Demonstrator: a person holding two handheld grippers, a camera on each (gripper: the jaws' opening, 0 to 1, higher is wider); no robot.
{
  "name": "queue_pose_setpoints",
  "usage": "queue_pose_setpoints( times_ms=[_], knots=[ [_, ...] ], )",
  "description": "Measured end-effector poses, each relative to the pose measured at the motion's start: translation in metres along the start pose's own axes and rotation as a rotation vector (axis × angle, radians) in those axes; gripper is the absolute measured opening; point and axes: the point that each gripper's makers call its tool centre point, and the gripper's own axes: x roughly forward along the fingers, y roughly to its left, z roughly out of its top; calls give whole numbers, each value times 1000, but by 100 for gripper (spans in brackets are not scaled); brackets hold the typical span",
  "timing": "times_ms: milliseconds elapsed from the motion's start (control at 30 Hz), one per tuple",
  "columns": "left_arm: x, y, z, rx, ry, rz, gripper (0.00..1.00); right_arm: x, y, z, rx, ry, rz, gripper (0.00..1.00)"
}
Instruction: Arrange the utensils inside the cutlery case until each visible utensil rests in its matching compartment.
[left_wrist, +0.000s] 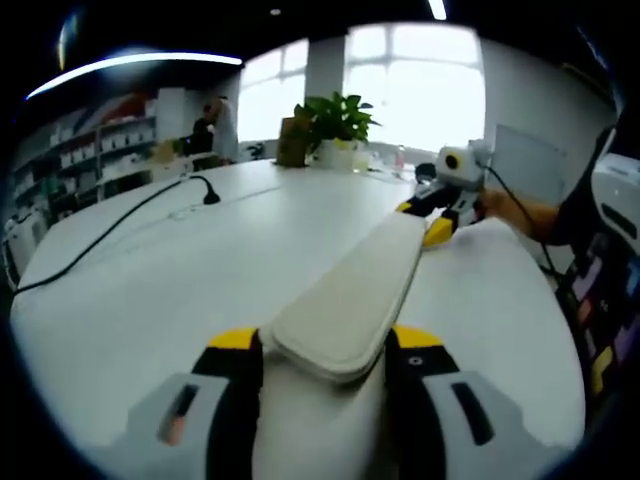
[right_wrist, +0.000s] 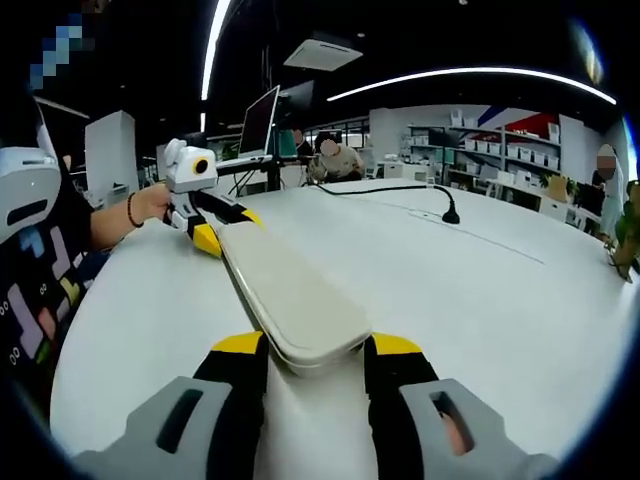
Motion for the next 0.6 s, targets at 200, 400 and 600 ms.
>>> queue_pose_setpoints(
  times_ms=[200,400,600],
  knots=[
    [0,-1,0,2,0,-1,52,1,0,0,-2,9,-1,42],
    [0,-1,1,2,-3,-3,52,0,0,1,8,6,-7,44],
    [-1,-1,1,6,3,1,52,-3,2,2,5,29,-1,46]
  ],
)
